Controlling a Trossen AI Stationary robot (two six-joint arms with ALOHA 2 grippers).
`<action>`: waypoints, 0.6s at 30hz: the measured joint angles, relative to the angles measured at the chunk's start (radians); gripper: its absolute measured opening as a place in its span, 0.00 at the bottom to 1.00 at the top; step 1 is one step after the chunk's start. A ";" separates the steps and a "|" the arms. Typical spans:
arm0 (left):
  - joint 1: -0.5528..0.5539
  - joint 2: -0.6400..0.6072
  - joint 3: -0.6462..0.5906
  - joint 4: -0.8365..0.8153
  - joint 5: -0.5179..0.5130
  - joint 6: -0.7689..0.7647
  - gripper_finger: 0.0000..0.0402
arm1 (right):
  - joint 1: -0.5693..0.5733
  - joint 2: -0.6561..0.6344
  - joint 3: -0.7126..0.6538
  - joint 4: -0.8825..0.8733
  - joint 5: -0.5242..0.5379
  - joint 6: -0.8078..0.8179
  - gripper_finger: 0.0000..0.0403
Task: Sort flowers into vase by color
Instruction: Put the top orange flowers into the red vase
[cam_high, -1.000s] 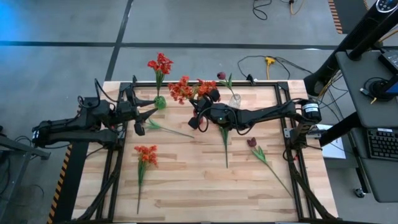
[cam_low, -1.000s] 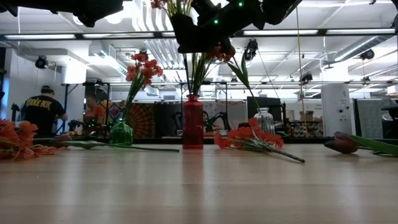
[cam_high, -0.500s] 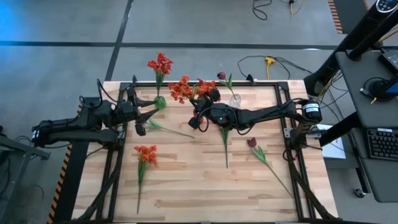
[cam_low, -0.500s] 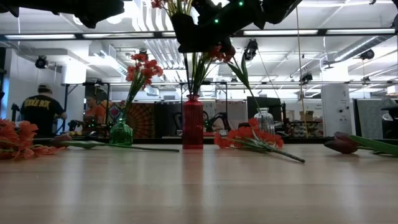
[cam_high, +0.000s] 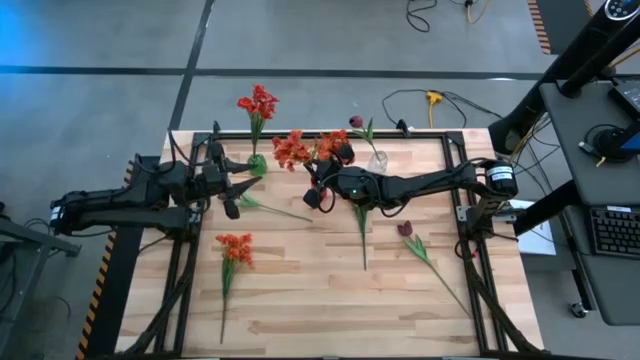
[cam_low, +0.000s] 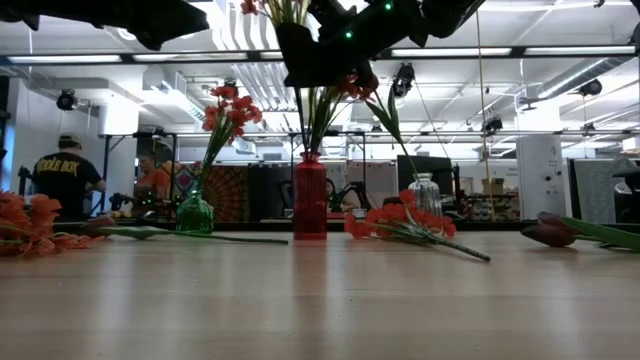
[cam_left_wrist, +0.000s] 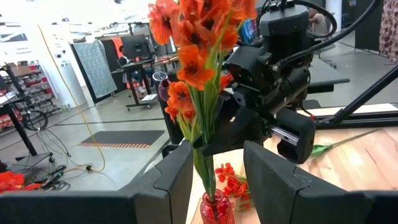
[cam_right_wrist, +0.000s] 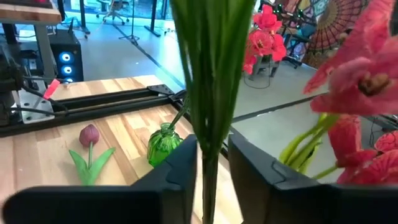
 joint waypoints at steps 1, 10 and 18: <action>0.000 0.003 0.000 0.000 0.000 0.000 0.31 | 0.001 0.000 0.000 0.000 0.000 0.000 0.24; 0.000 0.025 0.000 0.007 0.000 0.000 0.31 | 0.024 -0.021 0.000 -0.021 0.000 0.004 0.40; 0.000 0.064 0.002 0.026 0.001 0.007 0.31 | 0.043 -0.049 0.037 -0.144 -0.001 0.037 0.45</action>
